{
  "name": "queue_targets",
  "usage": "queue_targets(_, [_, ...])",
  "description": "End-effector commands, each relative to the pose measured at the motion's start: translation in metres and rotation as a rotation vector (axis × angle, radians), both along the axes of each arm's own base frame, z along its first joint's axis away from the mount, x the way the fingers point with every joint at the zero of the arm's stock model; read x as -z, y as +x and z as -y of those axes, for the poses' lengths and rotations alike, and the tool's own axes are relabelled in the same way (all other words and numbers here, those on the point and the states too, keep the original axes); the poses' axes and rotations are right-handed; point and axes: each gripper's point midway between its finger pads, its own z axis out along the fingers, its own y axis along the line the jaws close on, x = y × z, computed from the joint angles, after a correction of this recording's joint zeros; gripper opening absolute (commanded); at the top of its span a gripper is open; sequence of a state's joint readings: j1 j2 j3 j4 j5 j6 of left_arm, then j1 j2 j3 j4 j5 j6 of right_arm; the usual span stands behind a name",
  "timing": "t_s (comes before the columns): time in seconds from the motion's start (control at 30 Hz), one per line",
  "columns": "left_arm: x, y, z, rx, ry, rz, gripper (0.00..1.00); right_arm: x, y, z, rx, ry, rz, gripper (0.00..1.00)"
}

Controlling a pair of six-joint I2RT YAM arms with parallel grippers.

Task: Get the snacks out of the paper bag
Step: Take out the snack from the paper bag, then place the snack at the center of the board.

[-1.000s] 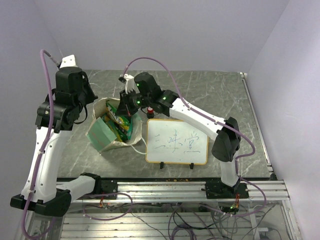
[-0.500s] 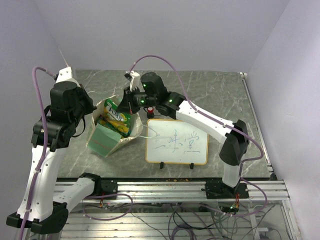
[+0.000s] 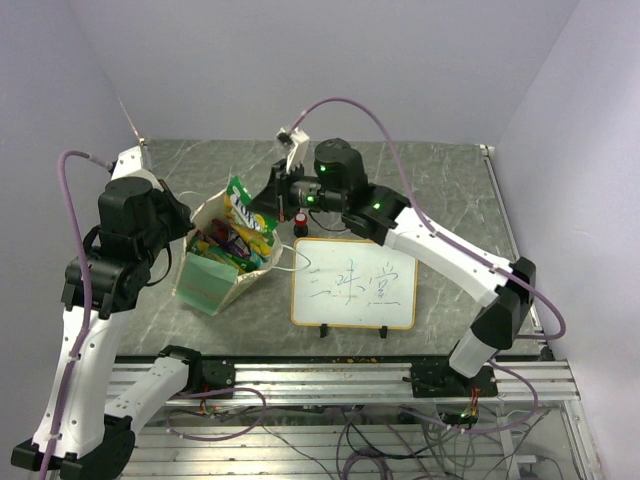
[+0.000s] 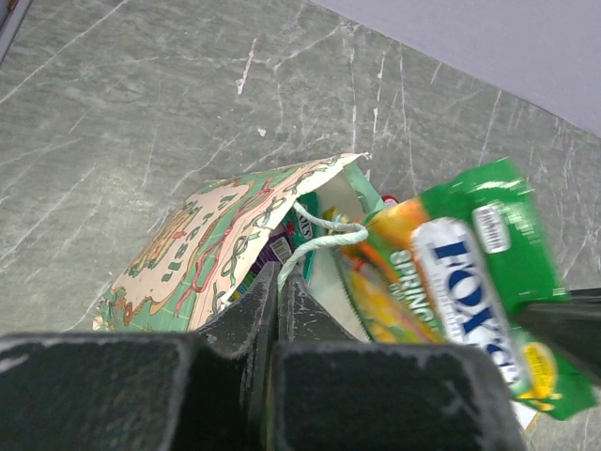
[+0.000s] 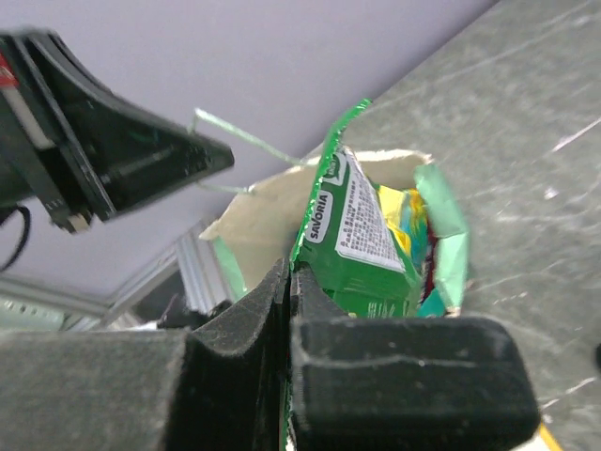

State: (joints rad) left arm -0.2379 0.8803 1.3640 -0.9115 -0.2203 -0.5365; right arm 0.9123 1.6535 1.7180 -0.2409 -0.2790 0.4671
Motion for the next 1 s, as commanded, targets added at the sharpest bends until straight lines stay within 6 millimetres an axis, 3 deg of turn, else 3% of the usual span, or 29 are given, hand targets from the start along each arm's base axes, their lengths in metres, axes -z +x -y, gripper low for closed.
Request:
queue_targets(0.0, [-0.012, 0.008, 0.007, 0.015, -0.045, 0.046, 0.07, -0.079, 0.027, 0.036, 0.157, 0.091, 0.176, 0.0])
queue_targets(0.17, [-0.014, 0.011, 0.005, 0.008, -0.036, 0.064, 0.07, -0.121, 0.064, 0.088, 0.374, 0.142, 0.256, 0.0])
queue_targets(0.23, [-0.017, 0.013, 0.005, 0.005, -0.027, 0.06, 0.07, -0.122, 0.089, 0.116, 0.483, 0.141, 0.249, 0.0])
queue_targets(0.33, [-0.022, 0.015, 0.008, 0.027, -0.022, 0.061, 0.07, -0.105, 0.127, 0.157, 0.638, 0.095, 0.215, 0.0])
queue_targets(0.5, [-0.027, 0.015, 0.007, 0.025, -0.017, 0.083, 0.07, -0.045, 0.183, 0.225, 0.87, -0.078, 0.2, 0.0])
queue_targets(0.67, [-0.025, 0.019, 0.009, 0.036, -0.01, 0.064, 0.07, 0.036, 0.233, 0.32, 1.099, -0.273, 0.106, 0.0])
queue_targets(0.83, [-0.021, 0.016, 0.02, 0.084, -0.046, 0.051, 0.07, 0.101, 0.248, 0.399, 1.249, -0.441, -0.011, 0.0])
queue_targets(0.97, [-0.015, 0.016, 0.016, 0.069, -0.036, 0.038, 0.07, 0.136, 0.238, 0.463, 1.386, -0.583, -0.078, 0.0])
